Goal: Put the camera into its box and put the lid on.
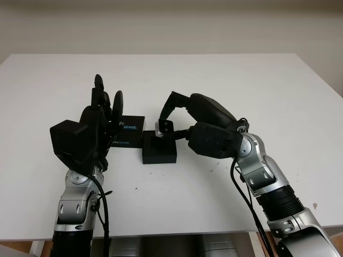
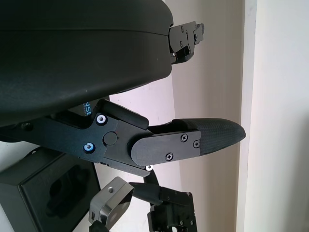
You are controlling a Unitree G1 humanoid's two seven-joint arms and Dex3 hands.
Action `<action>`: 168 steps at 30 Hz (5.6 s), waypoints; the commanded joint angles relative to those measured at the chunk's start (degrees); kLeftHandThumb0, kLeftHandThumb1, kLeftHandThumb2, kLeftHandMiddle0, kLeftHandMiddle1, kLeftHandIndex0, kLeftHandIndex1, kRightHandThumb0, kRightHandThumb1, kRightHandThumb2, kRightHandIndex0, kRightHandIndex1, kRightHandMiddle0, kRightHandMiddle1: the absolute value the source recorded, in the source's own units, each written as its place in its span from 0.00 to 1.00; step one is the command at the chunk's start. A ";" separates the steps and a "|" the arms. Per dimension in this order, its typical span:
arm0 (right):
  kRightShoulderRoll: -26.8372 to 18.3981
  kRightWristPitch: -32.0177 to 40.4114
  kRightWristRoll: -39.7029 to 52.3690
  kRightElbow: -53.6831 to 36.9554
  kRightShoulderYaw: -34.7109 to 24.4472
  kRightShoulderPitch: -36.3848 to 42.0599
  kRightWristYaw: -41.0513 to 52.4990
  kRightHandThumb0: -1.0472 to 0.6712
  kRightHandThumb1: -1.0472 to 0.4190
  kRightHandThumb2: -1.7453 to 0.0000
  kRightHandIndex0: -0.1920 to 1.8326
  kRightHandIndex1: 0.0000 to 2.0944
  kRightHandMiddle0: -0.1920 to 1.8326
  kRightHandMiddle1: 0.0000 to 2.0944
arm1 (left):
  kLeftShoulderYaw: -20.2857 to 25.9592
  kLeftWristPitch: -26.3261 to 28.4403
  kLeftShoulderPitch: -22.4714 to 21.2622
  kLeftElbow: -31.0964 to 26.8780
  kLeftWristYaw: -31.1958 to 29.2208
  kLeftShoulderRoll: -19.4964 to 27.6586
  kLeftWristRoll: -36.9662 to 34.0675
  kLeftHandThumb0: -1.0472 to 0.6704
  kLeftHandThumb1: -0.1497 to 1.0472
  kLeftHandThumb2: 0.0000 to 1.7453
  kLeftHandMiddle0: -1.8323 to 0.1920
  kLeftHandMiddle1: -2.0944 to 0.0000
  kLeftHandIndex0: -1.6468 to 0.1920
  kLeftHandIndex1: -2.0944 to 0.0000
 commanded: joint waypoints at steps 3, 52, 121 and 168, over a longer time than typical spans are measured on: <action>0.33 0.81 0.32 -1.65 0.69 -0.75 1.00 0.34 0.03 0.97 0.30 0.06 0.27 0.80 | -0.29 -0.76 0.01 -0.20 0.09 -0.41 0.23 0.17 1.00 0.32 1.00 1.00 1.00 1.00; 0.19 -2.04 -3.44 7.57 4.59 -2.02 -2.78 0.37 0.03 0.97 0.31 0.04 0.25 0.82 | -0.52 -0.28 1.04 -1.25 -0.43 -1.25 -0.03 0.16 1.00 0.32 1.00 1.00 1.00 1.00; -12.82 -28.61 -4.94 4.68 6.86 2.29 4.82 0.11 0.00 0.61 0.08 0.01 0.10 0.01 | -0.80 -0.36 1.10 -2.04 1.28 -1.75 0.84 0.16 1.00 0.34 1.00 1.00 1.00 1.00; -8.64 -20.92 9.26 2.20 -3.89 -0.88 2.15 0.11 0.00 0.61 0.02 0.02 0.04 0.02 | 0.34 1.67 2.20 -9.53 0.88 -0.71 0.62 0.16 1.00 0.29 1.00 1.00 1.00 1.00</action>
